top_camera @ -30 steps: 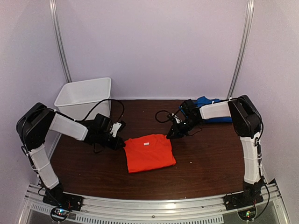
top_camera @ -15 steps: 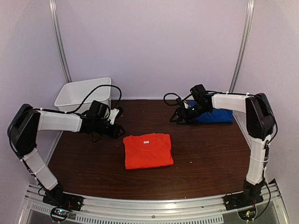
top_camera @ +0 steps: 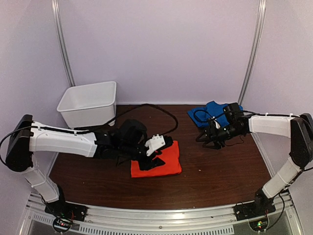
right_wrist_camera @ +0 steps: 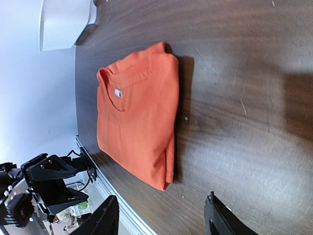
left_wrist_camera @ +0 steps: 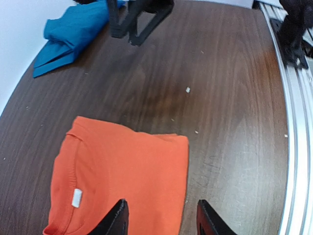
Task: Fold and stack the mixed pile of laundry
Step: Pick up the square-folded T-shirt from the center of the board.
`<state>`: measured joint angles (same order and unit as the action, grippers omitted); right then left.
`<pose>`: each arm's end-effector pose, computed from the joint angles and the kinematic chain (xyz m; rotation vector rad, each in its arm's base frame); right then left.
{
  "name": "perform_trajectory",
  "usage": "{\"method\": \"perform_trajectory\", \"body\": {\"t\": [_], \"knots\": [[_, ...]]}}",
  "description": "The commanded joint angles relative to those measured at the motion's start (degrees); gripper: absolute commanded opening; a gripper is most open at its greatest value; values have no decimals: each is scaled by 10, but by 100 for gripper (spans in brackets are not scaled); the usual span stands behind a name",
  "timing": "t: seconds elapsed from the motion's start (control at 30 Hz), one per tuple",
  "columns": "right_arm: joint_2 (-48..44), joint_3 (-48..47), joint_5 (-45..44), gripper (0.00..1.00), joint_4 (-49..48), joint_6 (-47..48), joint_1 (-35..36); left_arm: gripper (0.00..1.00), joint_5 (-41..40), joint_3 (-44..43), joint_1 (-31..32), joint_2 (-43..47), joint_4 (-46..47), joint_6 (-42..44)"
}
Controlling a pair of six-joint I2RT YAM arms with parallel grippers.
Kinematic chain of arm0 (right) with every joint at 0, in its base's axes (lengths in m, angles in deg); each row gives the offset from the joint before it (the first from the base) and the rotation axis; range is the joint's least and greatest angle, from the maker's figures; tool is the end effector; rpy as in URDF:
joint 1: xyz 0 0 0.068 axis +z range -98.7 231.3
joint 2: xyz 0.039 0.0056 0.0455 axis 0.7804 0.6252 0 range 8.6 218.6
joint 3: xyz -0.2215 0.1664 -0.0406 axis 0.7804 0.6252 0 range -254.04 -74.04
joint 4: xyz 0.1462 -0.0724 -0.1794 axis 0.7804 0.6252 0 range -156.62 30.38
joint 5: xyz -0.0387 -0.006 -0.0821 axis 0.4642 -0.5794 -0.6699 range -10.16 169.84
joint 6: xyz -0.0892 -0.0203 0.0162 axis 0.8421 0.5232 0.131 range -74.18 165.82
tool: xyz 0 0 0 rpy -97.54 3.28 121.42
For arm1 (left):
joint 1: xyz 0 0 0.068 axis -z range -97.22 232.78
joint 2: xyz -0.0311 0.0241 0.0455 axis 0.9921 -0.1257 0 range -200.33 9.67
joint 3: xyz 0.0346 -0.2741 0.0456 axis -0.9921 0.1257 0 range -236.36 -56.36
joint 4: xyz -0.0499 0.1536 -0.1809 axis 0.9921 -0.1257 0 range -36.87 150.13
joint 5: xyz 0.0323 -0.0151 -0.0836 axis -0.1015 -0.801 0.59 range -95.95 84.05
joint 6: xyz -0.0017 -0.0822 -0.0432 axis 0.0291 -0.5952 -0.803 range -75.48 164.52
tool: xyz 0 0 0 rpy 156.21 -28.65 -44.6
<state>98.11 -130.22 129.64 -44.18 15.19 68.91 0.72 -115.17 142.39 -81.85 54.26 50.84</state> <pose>0.2765 0.1547 0.2057 -0.0743 2.6194 1.4254 0.1795 -0.3252 0.2161 1.3141 1.9068 -0.6204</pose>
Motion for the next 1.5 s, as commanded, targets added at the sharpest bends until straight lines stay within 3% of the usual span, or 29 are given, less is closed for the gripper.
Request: {"method": "perform_trajectory", "body": {"t": [0.0,0.27,0.57,0.67,0.8,0.9,1.07,1.3,1.47], "knots": [[-52,82,23,59,-97,-101,2,48,-44,-49,46,-57,-21,93],[-61,147,29,58,-153,-149,7,43,-57,-123,69,-166,-31,141],[-32,152,41,59,-167,-162,20,40,-57,-167,71,-270,-46,181],[-22,155,40,59,-173,-167,32,32,-58,-165,71,-289,-49,171],[-8,172,47,62,-208,-196,46,10,-79,-142,69,-268,-17,140],[11,181,60,66,-264,-231,59,0,-42,-121,58,-231,30,102],[49,161,72,69,-330,-283,87,0,-3,-110,35,-197,85,46],[111,142,87,78,-459,-397,125,0,2,-119,23,-188,94,39],[152,138,77,78,-557,-470,148,0,5,-122,20,-185,88,49]]}}
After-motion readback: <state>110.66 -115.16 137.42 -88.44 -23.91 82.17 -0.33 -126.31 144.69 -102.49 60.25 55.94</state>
